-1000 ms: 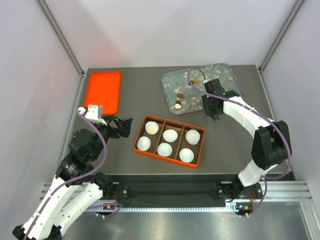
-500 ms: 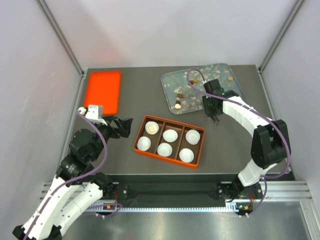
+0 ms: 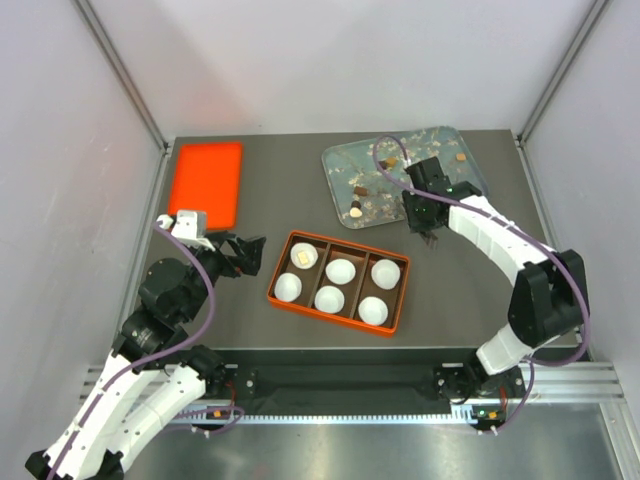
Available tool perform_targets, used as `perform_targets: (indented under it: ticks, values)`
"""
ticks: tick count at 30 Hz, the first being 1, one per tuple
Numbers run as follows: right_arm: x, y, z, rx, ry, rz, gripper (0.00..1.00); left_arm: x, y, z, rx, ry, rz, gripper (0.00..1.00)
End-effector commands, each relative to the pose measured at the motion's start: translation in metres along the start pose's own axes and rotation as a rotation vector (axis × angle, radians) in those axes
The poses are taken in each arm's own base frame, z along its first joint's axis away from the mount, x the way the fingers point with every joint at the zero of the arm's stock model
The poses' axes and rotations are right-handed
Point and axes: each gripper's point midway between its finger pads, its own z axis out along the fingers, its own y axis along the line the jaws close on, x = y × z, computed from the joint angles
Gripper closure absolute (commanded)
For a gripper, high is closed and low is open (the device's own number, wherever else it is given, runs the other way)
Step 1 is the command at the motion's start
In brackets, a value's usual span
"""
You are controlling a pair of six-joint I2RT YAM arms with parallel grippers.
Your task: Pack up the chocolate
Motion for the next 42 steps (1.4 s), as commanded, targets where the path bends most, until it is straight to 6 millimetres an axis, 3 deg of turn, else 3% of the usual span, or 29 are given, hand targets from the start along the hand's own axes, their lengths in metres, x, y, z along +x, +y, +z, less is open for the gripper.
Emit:
perform_targets:
  ticks: [1,6,16,25,31,42]
  values:
    - [-0.036,0.02,-0.048,-0.07,-0.162,-0.006,0.7,-0.014,-0.001,0.001,0.004,-0.065,-0.008,0.01]
    - [-0.035,0.056,-0.076,-0.153,-0.216,-0.05,0.7,-0.016,0.0,-0.001,0.003,-0.075,-0.01,0.01]
    - [0.016,0.172,-0.133,-0.493,-0.22,-0.146,0.7,-0.018,0.001,-0.003,-0.006,-0.089,-0.014,0.01]
    - [0.044,0.231,-0.137,-0.616,-0.153,-0.181,0.7,-0.021,0.002,-0.005,-0.009,-0.099,-0.016,0.01]
    - [0.067,0.257,-0.129,-0.626,-0.089,-0.229,0.69,-0.021,0.003,-0.007,-0.011,-0.107,-0.02,0.01]
    - [0.081,0.271,-0.124,-0.628,-0.05,-0.245,0.67,-0.023,0.002,-0.007,-0.007,-0.111,-0.019,0.01]
